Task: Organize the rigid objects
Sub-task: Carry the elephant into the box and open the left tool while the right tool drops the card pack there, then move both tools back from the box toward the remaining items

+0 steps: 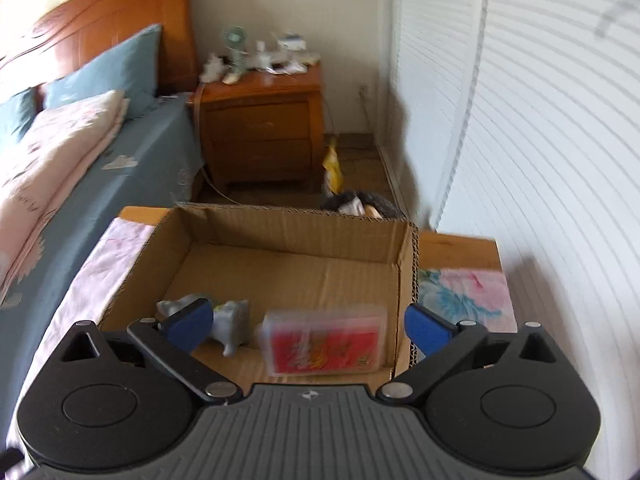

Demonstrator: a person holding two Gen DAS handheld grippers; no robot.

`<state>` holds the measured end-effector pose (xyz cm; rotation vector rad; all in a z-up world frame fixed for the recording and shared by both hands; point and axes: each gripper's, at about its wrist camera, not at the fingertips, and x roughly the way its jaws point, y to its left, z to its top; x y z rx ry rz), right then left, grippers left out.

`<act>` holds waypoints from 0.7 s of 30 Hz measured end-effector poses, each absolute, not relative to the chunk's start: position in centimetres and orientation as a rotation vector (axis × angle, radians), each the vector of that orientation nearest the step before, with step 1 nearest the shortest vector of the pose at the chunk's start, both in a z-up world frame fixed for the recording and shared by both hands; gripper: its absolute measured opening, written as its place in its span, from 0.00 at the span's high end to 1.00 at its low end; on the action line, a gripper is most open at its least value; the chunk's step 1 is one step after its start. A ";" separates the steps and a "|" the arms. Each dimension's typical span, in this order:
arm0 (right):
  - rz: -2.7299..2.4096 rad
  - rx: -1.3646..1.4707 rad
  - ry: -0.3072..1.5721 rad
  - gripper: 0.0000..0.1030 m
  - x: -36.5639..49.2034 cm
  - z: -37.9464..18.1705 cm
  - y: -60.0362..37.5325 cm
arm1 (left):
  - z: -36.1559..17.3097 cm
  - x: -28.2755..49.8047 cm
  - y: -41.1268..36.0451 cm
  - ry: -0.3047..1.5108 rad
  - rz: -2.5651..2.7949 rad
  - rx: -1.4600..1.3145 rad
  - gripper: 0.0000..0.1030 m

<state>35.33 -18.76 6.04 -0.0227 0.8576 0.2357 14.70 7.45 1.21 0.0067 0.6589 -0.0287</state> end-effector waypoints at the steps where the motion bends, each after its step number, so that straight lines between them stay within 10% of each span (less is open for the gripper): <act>1: 0.219 -0.019 0.873 0.00 35.5 5.9 -18.8 | 1.2 14.7 7.4 0.659 -0.036 0.008 0.01; 21: 0.184 -0.035 0.796 0.00 24.2 5.0 -23.3 | 0.2 13.2 5.3 0.673 -0.097 0.056 0.01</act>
